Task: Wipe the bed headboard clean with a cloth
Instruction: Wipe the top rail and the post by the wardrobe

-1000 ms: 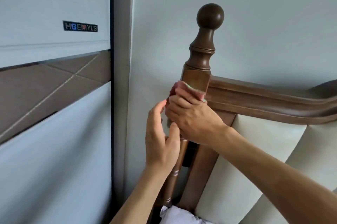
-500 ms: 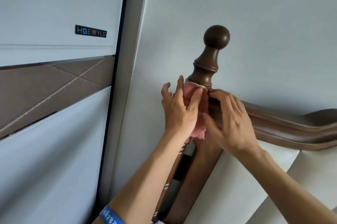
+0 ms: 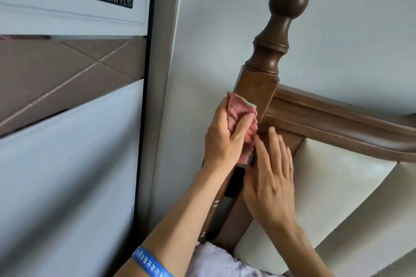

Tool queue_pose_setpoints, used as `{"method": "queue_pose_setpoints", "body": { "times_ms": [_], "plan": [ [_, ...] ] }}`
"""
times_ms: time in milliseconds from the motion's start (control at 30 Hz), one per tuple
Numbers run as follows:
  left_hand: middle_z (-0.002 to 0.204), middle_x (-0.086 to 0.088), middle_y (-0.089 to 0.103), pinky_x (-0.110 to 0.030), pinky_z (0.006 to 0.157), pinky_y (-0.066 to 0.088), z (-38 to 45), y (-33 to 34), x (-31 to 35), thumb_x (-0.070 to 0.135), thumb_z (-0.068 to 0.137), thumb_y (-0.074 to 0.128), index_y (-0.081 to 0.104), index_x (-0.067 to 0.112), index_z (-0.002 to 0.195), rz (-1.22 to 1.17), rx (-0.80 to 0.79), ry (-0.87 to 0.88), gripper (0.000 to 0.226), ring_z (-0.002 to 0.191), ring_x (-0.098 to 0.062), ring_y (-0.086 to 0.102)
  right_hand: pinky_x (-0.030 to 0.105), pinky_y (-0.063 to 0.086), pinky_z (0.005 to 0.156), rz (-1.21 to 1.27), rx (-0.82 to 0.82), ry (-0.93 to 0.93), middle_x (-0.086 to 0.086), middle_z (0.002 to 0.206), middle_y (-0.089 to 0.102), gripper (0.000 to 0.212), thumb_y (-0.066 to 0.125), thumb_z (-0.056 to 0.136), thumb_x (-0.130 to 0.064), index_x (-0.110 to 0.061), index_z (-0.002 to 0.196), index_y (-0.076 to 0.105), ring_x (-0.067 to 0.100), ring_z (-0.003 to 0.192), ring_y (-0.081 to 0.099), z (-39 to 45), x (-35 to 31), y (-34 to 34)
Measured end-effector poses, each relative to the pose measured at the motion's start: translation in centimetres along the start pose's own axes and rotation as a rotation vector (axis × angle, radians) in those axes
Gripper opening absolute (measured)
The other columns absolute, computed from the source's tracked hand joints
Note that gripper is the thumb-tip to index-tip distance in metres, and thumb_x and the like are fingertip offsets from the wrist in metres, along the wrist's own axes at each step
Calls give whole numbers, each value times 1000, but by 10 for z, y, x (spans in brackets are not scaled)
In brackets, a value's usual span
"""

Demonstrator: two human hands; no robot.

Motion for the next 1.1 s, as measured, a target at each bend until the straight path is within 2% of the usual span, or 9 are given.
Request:
{"method": "queue_pose_setpoints", "body": {
  "times_ms": [200, 333, 467, 533, 667, 733, 867, 967, 1100],
  "plan": [
    [106, -2, 68, -41, 74, 61, -106, -1, -134, 44, 82, 76, 46, 27, 122, 60, -155, -307, 52, 82, -17, 70, 48, 41, 110, 174, -92, 245, 9, 150, 45, 46, 52, 90, -10, -6, 137, 54, 25, 138, 42, -86, 31, 42],
    [81, 22, 66, -15, 61, 55, -70, -1, -113, 48, 66, 84, 50, 43, 100, 149, -29, -214, 48, 70, 2, 66, 41, 40, 107, 210, -107, 290, 7, 145, 50, 42, 47, 90, -13, -9, 129, 61, 26, 131, 47, -109, 40, 54],
    [88, 46, 58, 1, 58, 44, -40, 2, -85, 52, 58, 81, 50, 56, 93, 187, 102, -100, 47, 77, 16, 61, 34, 42, 103, 280, -72, 299, 3, 140, 52, 37, 44, 91, -13, -12, 124, 61, 22, 123, 52, -118, 47, 61],
    [87, 37, 64, -6, 56, 50, -52, 2, -110, 48, 58, 83, 53, 53, 96, 139, 66, -131, 49, 72, 7, 66, 26, 41, 103, 317, -75, 290, 3, 135, 53, 36, 42, 91, -12, -12, 122, 60, 20, 120, 52, -123, 43, 66],
    [61, -1, 61, -35, 46, 55, -133, 3, -218, 22, 59, 79, 57, 31, 88, -20, -78, -598, 37, 48, -27, 59, 22, 41, 98, 350, -141, 284, 4, 127, 57, 32, 47, 85, -1, -8, 110, 66, 22, 115, 55, -148, 32, 85],
    [61, -8, 62, -48, 45, 54, -167, -5, -252, 17, 57, 77, 58, 26, 87, 68, -146, -744, 37, 48, -27, 56, 23, 42, 94, 364, -175, 281, 3, 125, 58, 29, 45, 88, -5, -8, 107, 67, 23, 112, 56, -159, 31, 91],
    [78, 9, 72, -34, 65, 61, -154, -9, -235, 25, 56, 88, 59, 30, 97, 168, -149, -613, 50, 66, -13, 69, 27, 45, 80, 361, -252, 303, -2, 114, 61, 24, 45, 89, -7, -12, 98, 67, 22, 92, 57, -173, 40, 95],
    [82, 24, 69, -15, 55, 55, -113, -5, -196, 37, 52, 88, 56, 40, 96, 153, -59, -461, 55, 64, 1, 68, 26, 45, 71, 346, -382, 322, -5, 99, 66, 27, 44, 89, -10, -13, 95, 70, 21, 83, 59, -178, 41, 112],
    [79, 18, 71, -26, 61, 59, -111, -4, -207, 32, 50, 88, 59, 36, 95, 132, -68, -498, 53, 66, -4, 70, 38, 53, 69, 396, -482, 347, -5, 94, 69, 22, 53, 86, -5, -12, 95, 71, 24, 84, 62, -201, 38, 132]
  ]
}}
Point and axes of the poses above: each hand's wrist, its own z-axis towards the middle knuckle, its own y-axis out of the palm, x = y × z, the point moved 9 cm from there along z, towards the middle knuckle
